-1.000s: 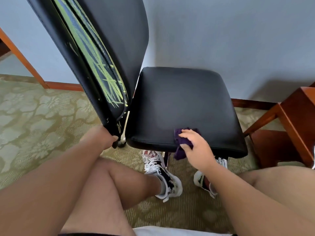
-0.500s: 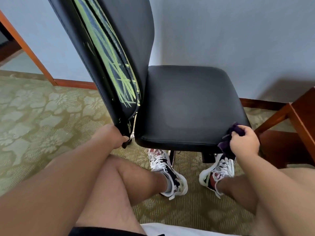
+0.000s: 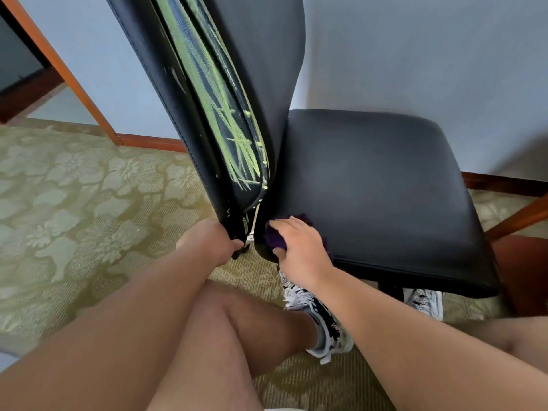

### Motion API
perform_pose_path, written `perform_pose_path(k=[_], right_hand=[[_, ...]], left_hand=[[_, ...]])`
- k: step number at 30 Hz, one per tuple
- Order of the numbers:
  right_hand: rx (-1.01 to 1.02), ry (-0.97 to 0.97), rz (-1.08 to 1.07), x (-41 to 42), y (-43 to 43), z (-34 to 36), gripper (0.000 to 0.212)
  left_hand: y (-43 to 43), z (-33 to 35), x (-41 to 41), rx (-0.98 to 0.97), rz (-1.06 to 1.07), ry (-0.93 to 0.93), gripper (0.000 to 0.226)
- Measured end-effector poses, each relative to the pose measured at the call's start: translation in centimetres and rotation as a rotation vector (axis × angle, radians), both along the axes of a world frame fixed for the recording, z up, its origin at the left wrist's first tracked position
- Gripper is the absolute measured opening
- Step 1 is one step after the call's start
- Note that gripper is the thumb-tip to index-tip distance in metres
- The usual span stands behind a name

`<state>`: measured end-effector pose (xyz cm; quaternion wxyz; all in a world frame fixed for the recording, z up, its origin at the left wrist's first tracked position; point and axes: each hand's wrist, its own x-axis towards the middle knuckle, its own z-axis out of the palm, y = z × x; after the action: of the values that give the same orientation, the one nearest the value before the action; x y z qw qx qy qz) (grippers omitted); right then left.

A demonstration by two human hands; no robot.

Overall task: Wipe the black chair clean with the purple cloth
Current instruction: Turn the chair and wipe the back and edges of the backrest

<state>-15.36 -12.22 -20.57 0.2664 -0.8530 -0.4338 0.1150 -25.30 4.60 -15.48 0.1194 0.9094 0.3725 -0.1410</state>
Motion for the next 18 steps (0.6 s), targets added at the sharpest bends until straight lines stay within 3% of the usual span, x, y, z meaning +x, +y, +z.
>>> perform_pose_path(k=[9,13,18], right_hand=[[0.044,0.047,-0.025,1.2,3.7,1.1,0.033],[0.139,0.164,-0.148,1.1,3.8,0.7,0.033],[0.224,0.173,-0.124,0.4,3.3,0.4,0.031]], left_hand=[[0.5,-0.2,0.1,-0.028,-0.005,-0.023,0.026],[0.2,-0.3,0.1,-0.018,-0.015,-0.055,0.029],[-0.1,-0.3,0.0,-0.019,0.008,-0.055,0.029]])
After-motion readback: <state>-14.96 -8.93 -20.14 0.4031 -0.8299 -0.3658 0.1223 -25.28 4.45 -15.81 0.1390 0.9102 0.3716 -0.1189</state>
